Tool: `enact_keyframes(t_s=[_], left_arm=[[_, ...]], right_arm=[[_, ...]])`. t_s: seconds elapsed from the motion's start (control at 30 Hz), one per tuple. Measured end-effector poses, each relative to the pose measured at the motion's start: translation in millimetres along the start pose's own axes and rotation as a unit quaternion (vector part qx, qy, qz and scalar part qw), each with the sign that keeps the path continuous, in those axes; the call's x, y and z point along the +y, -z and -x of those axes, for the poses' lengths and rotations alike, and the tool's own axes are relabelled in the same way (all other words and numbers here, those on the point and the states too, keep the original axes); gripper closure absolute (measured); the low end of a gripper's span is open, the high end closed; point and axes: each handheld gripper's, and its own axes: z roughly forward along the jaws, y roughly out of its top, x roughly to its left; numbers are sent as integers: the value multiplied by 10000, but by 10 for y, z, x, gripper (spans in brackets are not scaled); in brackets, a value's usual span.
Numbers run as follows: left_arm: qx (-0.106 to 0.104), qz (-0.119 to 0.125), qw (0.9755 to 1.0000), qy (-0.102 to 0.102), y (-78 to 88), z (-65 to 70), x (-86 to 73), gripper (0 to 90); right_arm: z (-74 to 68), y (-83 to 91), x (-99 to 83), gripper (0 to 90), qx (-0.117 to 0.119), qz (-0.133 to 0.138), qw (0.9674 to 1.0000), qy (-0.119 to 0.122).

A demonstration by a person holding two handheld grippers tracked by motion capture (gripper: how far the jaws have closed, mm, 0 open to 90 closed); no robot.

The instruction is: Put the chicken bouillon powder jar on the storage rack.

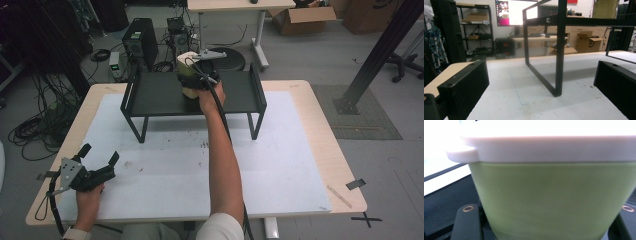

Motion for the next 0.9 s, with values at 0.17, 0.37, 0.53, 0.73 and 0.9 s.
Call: enact_keyframes(t_s=[0.17,0.37,0.53,0.73,0.9], left_arm=[[3,-9,10000,-9,-1,2,0,4],[5,-12,10000,-16,-1,3,0,4],[5,-5,10000,-16,-2,2,0,4],[3,-16,10000,-20,-3,3,0,4],[1,-18,10000,-17,-4,2,1,4]], right_arm=[[12,-6,-9,292,25,38,10000,-29],[11,-8,-12,290,26,2,10000,38],[12,-19,-26,213,5,14,10000,-65],[7,-20,-39,134,-32,81,9996,-260],[-5,2,-21,88,-99,202,9994,-281]])
